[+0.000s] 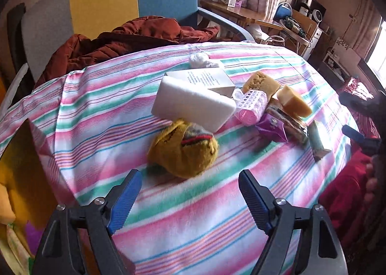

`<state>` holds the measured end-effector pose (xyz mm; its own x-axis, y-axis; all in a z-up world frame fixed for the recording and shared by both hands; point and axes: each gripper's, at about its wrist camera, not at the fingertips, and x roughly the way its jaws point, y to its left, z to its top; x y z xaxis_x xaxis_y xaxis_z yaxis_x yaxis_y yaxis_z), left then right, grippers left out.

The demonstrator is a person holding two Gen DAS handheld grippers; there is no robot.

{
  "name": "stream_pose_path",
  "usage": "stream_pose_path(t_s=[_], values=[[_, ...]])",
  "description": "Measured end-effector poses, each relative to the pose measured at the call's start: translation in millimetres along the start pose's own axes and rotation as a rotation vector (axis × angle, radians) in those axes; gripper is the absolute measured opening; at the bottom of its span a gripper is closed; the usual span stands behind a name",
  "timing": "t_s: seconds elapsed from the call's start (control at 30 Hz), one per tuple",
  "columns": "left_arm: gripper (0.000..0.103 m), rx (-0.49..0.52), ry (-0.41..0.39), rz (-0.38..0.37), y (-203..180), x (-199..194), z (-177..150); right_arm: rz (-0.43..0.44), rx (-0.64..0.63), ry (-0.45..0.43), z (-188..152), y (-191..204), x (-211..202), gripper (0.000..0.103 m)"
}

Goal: Organize objects
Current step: 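Move the left gripper to the yellow knitted ball and grasp it, then grasp the green-and-white box with the right gripper while the left gripper holds the knitted ball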

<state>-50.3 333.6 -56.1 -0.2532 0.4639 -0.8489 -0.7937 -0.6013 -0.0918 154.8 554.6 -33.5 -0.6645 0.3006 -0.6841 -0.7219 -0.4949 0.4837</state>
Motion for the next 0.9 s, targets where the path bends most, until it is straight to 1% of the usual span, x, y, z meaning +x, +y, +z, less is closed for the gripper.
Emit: stream_pose_path(t_s=[0.2, 0.3, 0.37, 0.43, 0.47, 0.57, 0.63, 0.77, 0.8, 0.9], values=[[0.084, 0.003, 0.035, 0.013, 0, 35, 20, 0.027, 0.041, 0.010, 2, -7, 2, 0.103], [0.084, -0.009, 0.063, 0.002, 1, 52, 25, 0.040, 0.057, 0.017, 2, -9, 3, 0.103], [0.081, -0.023, 0.077, 0.006, 3, 61, 26, 0.046, 0.064, 0.023, 3, -10, 4, 0.103], [0.067, -0.032, 0.082, 0.023, 4, 66, 24, 0.048, 0.067, 0.024, 3, -11, 4, 0.103], [0.067, -0.032, 0.075, 0.027, 5, 66, 22, 0.049, 0.065, 0.025, 3, -11, 4, 0.103], [0.061, -0.016, 0.063, 0.029, 4, 62, 18, 0.051, 0.069, 0.023, 4, -11, 4, 0.103], [0.056, -0.024, 0.057, 0.027, 4, 58, 14, 0.059, 0.098, 0.008, 4, -16, 3, 0.103], [0.056, 0.005, 0.052, 0.006, -10, 45, -7, 0.062, 0.184, -0.005, 5, -30, 2, 0.103], [0.056, 0.026, 0.050, 0.004, -16, 41, -14, 0.047, 0.199, -0.005, 5, -32, 2, 0.103], [0.056, 0.081, 0.044, -0.011, -31, 29, -38, -0.044, 0.214, 0.012, 5, -35, 8, 0.103]])
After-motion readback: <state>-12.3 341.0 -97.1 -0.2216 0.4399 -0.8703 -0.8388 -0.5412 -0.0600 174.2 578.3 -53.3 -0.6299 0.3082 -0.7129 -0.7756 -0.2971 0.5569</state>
